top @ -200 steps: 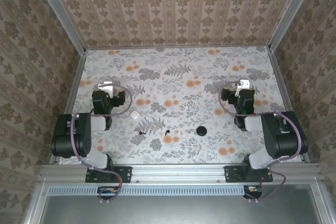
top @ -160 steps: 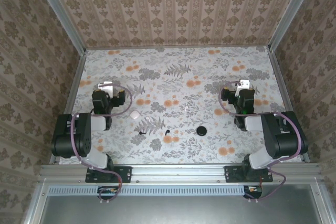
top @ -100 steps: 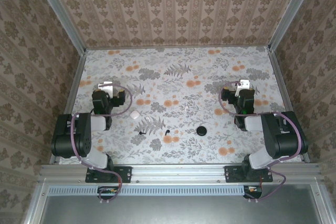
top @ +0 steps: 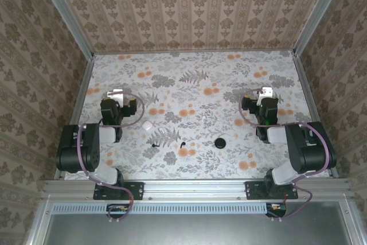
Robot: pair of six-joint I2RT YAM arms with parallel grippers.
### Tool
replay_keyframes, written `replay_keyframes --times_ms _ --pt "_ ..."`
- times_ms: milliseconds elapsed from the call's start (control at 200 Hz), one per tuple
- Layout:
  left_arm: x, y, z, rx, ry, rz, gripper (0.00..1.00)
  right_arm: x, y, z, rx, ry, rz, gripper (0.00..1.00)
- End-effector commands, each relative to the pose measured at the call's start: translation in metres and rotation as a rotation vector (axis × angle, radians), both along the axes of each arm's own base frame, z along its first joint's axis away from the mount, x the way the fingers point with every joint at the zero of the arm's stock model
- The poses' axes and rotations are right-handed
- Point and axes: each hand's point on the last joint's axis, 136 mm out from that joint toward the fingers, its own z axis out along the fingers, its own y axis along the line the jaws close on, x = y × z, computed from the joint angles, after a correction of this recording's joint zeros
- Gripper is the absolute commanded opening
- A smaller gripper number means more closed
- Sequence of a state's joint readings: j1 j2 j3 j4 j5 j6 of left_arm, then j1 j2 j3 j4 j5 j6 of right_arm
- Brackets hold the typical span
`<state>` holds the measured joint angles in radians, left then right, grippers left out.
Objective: Insert wireless bluetooth earbuds into charging case
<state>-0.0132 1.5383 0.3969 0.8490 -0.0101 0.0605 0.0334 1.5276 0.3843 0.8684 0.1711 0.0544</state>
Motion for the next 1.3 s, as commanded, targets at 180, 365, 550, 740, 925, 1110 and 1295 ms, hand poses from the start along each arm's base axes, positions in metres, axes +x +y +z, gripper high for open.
replay_keyframes --times_ms 180,365,550,740,925,1110,1295 --pt "0.003 -0.003 0.004 -0.009 -0.009 -0.01 1.0 0.005 0.004 0.005 -0.002 -0.016 0.023 1.0" --pt "0.003 -0.002 0.004 -0.009 -0.009 -0.01 1.0 0.005 0.004 0.005 -0.002 -0.016 0.024 1.0" --pt "0.003 -0.002 0.004 -0.01 -0.009 -0.011 1.0 0.005 0.005 0.006 -0.002 -0.016 0.028 1.0" --pt "0.003 -0.003 0.005 -0.033 -0.01 -0.029 1.0 0.004 0.005 0.019 -0.002 -0.011 0.028 1.0" --pt "0.002 0.003 0.024 -0.053 0.007 -0.007 1.0 -0.009 0.006 0.038 0.101 0.15 -0.012 1.0" --pt "-0.002 0.011 0.072 -0.101 -0.014 0.055 1.0 -0.044 0.029 0.037 0.233 0.431 -0.026 0.97" --pt "0.003 -0.037 0.105 -0.196 0.078 -0.058 0.98 -0.088 0.098 0.036 0.19 0.7 0.185 0.93"
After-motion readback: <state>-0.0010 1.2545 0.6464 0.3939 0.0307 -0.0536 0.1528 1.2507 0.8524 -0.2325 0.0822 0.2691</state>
